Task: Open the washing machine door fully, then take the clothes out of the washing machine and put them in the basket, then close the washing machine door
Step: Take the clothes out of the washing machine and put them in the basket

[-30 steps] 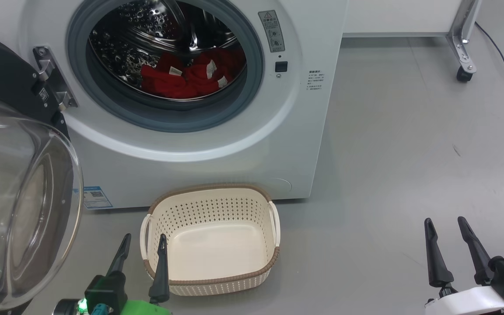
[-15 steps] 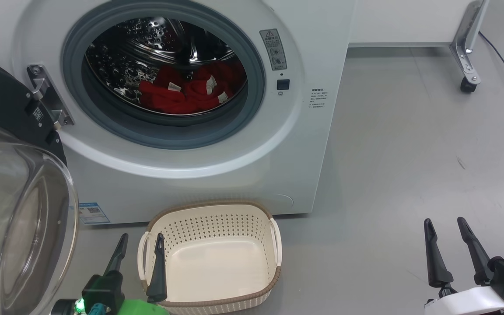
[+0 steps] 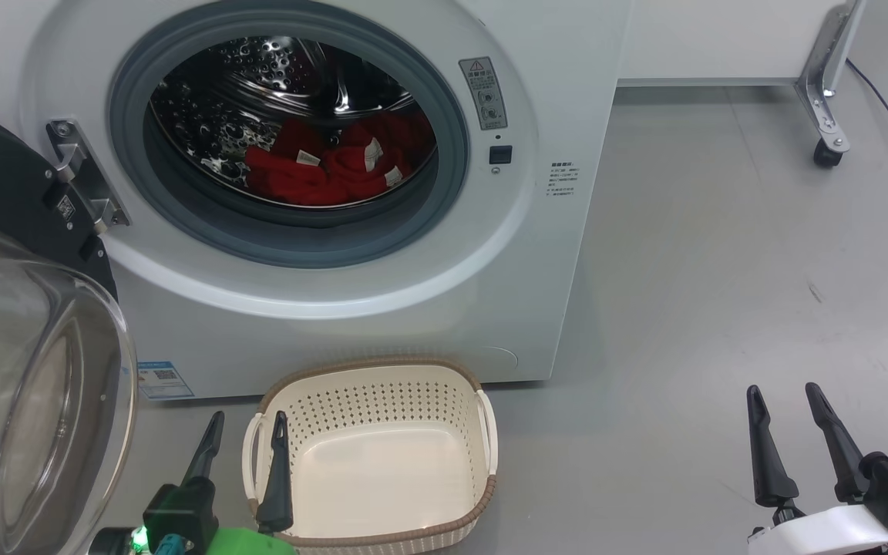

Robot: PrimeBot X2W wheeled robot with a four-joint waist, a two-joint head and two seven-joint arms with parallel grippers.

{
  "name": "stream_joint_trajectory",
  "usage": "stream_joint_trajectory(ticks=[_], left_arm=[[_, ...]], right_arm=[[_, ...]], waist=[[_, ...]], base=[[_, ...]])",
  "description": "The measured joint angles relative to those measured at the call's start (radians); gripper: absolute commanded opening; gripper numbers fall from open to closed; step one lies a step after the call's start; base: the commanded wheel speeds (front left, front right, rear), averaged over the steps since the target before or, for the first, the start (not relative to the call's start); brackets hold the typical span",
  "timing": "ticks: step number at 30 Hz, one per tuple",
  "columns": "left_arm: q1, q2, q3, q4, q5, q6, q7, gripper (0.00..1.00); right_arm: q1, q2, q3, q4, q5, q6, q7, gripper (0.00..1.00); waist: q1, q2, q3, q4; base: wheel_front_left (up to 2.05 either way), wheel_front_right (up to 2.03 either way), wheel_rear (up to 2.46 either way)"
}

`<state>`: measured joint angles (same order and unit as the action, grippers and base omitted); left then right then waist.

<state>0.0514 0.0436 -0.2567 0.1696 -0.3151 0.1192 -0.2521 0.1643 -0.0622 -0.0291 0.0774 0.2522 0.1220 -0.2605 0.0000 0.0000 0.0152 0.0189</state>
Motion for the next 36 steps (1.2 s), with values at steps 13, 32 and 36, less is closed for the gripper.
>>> stream_joint_trajectory(ticks=[13,32,36], left_arm=[[-0.039,0.000,-0.039,0.048,-0.001,0.000,0.007,1.00],[-0.399,-0.003,-0.123,0.248,-0.101,0.000,0.225,1.00],[-0.470,-0.005,-0.100,0.280,-0.108,0.000,0.263,1.00]], right_arm=[[0.000,0.001,0.009,-0.006,0.000,0.000,0.000,1.00],[-0.054,-0.027,0.063,-0.018,0.032,0.000,0.000,1.00],[-0.072,-0.033,0.068,-0.022,0.053,0.000,0.000,1.00]], waist=[[0.0000,0.0000,0.028,-0.003],[0.0000,0.0000,0.160,-0.112],[0.0000,0.0000,0.191,-0.136]], base=[[0.00,0.00,0.00],[0.00,0.00,0.00],[0.00,0.00,0.00]])
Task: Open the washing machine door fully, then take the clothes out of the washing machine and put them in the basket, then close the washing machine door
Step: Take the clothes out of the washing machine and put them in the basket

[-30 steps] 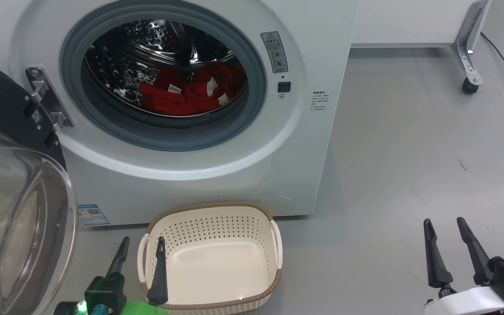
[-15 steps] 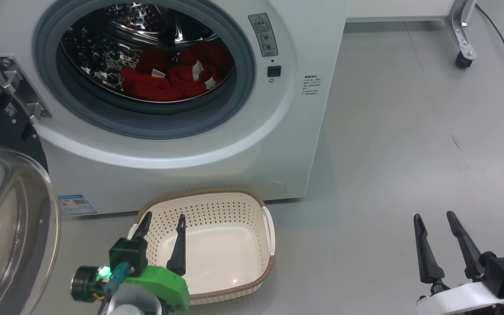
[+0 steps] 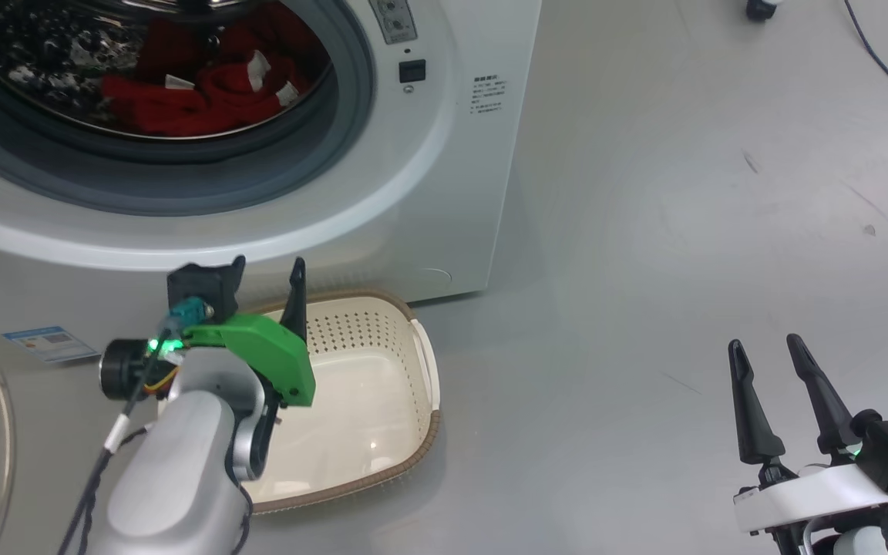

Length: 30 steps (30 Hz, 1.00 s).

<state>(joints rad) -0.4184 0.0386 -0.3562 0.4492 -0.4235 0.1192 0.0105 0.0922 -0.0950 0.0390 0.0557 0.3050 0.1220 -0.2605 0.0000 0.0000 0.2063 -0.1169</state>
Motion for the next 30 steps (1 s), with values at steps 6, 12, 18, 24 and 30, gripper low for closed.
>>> stream_joint_trajectory(ticks=[6,12,18,24,30], left_arm=[[-0.146,0.007,0.056,0.062,0.002,0.000,0.077,1.00],[-0.284,0.046,0.113,0.112,0.022,0.000,0.140,1.00],[-0.418,0.091,0.172,0.150,0.060,0.000,0.176,1.00],[-0.518,0.114,0.214,0.170,0.101,0.000,0.202,1.00],[-0.618,0.150,0.262,0.185,0.144,0.000,0.219,1.00]], right_arm=[[-0.040,-0.008,0.012,-0.007,0.032,0.000,0.000,1.00],[-0.090,-0.021,0.029,-0.014,0.073,0.000,0.000,1.00],[-0.135,-0.029,0.045,-0.015,0.107,0.000,0.000,1.00],[-0.173,-0.032,0.056,-0.012,0.144,0.000,0.000,1.00],[-0.217,-0.031,0.079,0.000,0.176,0.000,0.000,1.00]], waist=[[0.0000,0.0000,0.066,-0.047],[0.0000,0.0000,0.135,-0.093],[0.0000,0.0000,0.206,-0.136],[0.0000,0.0000,0.274,-0.179],[0.0000,0.0000,0.341,-0.219]], base=[[0.00,0.00,0.00],[0.00,0.00,0.00],[0.00,0.00,0.00],[0.00,0.00,0.00],[0.00,0.00,0.00]])
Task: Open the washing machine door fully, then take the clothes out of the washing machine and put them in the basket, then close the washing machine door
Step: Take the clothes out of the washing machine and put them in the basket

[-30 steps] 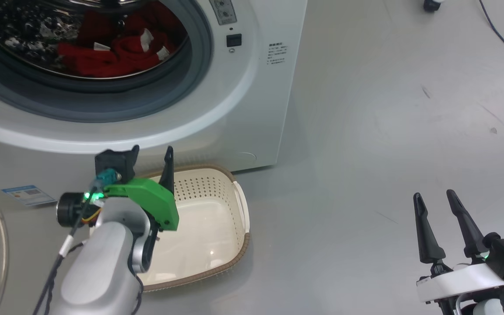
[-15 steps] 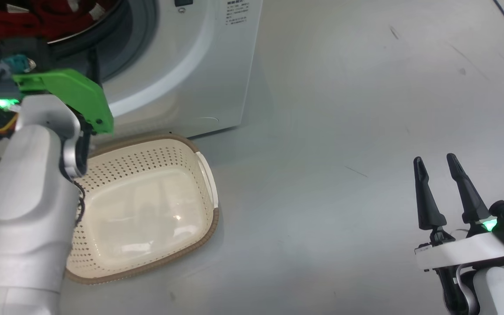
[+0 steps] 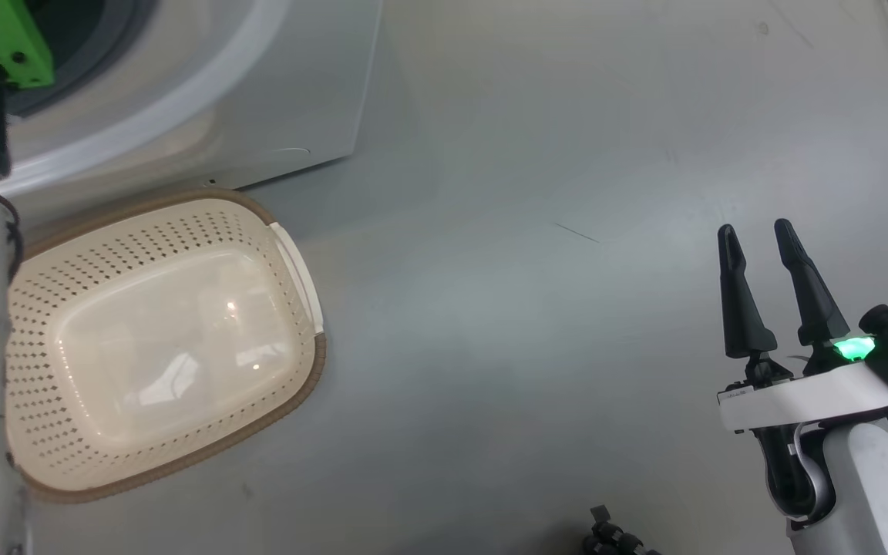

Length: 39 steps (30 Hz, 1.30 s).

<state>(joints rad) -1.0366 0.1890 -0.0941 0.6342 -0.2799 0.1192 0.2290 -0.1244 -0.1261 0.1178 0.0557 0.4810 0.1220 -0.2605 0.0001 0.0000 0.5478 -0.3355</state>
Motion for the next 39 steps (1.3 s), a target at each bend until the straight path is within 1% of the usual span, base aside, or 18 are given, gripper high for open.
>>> stream_joint_trajectory(ticks=[4,13,19,24,25,26,27,28,29,36,39], left_arm=[[-0.031,0.028,0.030,0.012,0.023,0.000,0.003,1.00],[-0.079,0.029,0.071,0.063,0.081,0.000,0.006,1.00],[-0.094,0.040,0.121,0.093,0.140,0.000,-0.003,1.00],[-0.127,0.054,0.155,0.103,0.212,0.000,-0.009,1.00],[-0.134,0.054,0.161,0.105,0.219,0.000,-0.009,0.91],[-0.138,0.054,0.164,0.110,0.228,0.000,-0.003,0.63],[-0.140,0.054,0.166,0.116,0.243,0.000,0.003,0.40],[-0.140,0.053,0.172,0.123,0.253,0.000,0.003,0.06],[-0.140,0.052,0.180,0.130,0.262,0.000,0.003,0.00],[-0.141,0.045,0.215,0.138,0.313,0.000,0.007,0.00],[-0.141,0.026,0.226,0.138,0.332,0.000,0.001,0.00]], right_arm=[[-0.029,0.000,0.016,0.011,0.012,0.000,0.000,1.00],[-0.058,-0.006,0.018,0.035,0.029,0.000,0.000,1.00],[-0.062,-0.011,0.030,0.047,0.032,0.000,0.000,1.00],[-0.074,-0.021,0.033,0.048,0.040,0.000,0.000,1.00],[-0.074,-0.022,0.033,0.049,0.042,0.000,0.000,1.00],[-0.075,-0.023,0.033,0.049,0.047,0.000,0.000,1.00],[-0.076,-0.024,0.033,0.050,0.050,0.000,0.000,1.00],[-0.079,-0.023,0.033,0.053,0.053,0.000,0.000,1.00],[-0.082,-0.024,0.033,0.055,0.055,0.000,0.000,1.00],[-0.094,-0.025,0.024,0.059,0.063,0.000,0.000,1.00],[-0.098,-0.030,0.019,0.060,0.064,0.000,0.000,1.00]], waist=[[0.0000,0.0000,0.035,-0.031],[0.0001,0.0000,0.088,-0.086],[0.0000,0.0000,0.100,-0.097],[0.0001,0.0000,0.109,-0.100],[0.0000,0.0000,0.112,-0.101],[0.0000,0.0000,0.115,-0.102],[0.0000,0.0000,0.117,-0.103],[0.0001,0.0000,0.119,-0.104],[0.0001,0.0000,0.120,-0.106],[0.0000,0.0000,0.125,-0.106],[0.0001,0.0000,0.126,-0.100]], base=[[0.00,0.00,0.00],[0.00,0.00,0.00],[0.00,0.00,0.00],[0.00,0.00,0.00],[0.00,0.00,0.00],[0.00,0.00,0.00],[0.00,0.00,0.00],[0.00,0.00,0.00],[0.00,0.00,0.00],[0.00,0.00,0.00],[0.00,0.00,0.00]])
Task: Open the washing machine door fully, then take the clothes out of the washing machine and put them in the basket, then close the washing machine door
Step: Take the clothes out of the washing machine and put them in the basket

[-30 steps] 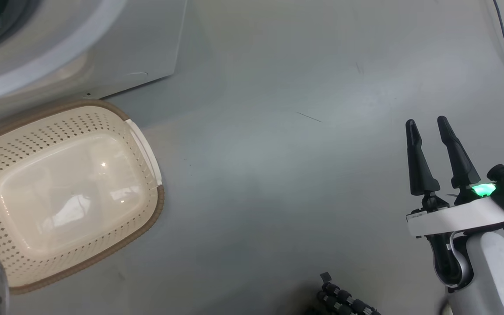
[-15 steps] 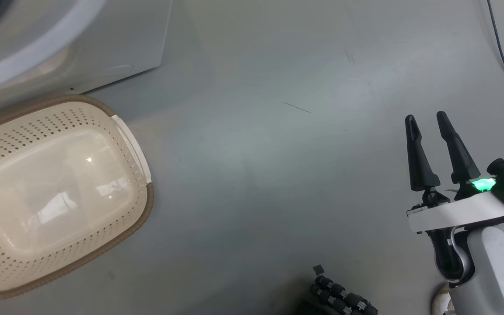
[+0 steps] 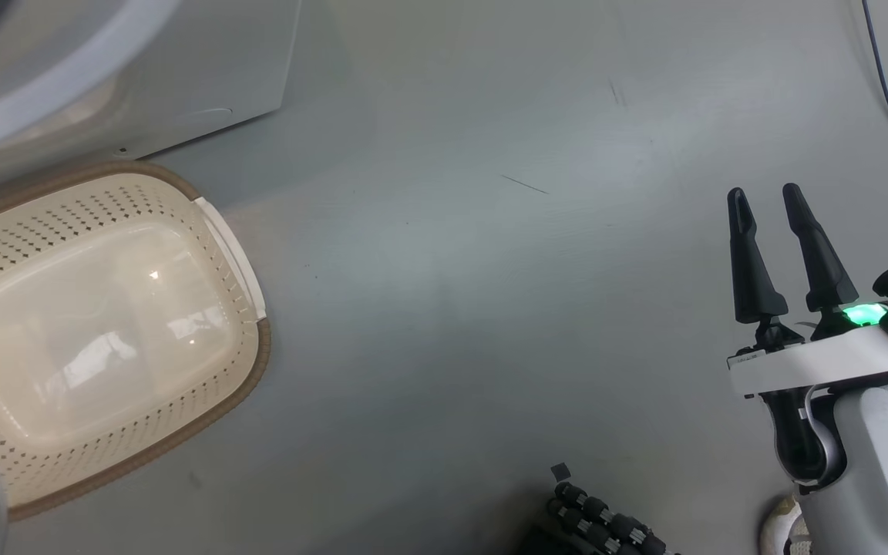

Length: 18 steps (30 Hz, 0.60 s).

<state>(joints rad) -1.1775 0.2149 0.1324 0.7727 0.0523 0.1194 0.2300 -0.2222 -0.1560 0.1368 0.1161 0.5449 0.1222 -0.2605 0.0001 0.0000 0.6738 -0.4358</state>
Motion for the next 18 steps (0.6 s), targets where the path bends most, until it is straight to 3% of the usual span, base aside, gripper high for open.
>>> stream_joint_trajectory(ticks=[7,18], left_arm=[[0.000,-0.057,0.008,-0.012,0.002,0.000,-0.049,0.00],[0.048,-0.133,0.034,-0.057,0.002,0.000,-0.209,0.00]], right_arm=[[-0.001,-0.016,-0.038,-0.004,0.000,0.000,0.000,1.00],[-0.001,-0.043,-0.063,-0.023,-0.002,0.000,0.000,1.00]], waist=[[0.0000,0.0000,-0.001,0.025],[-0.0001,0.0000,-0.010,0.095]], base=[[0.00,0.00,0.00],[0.00,0.00,0.00]])
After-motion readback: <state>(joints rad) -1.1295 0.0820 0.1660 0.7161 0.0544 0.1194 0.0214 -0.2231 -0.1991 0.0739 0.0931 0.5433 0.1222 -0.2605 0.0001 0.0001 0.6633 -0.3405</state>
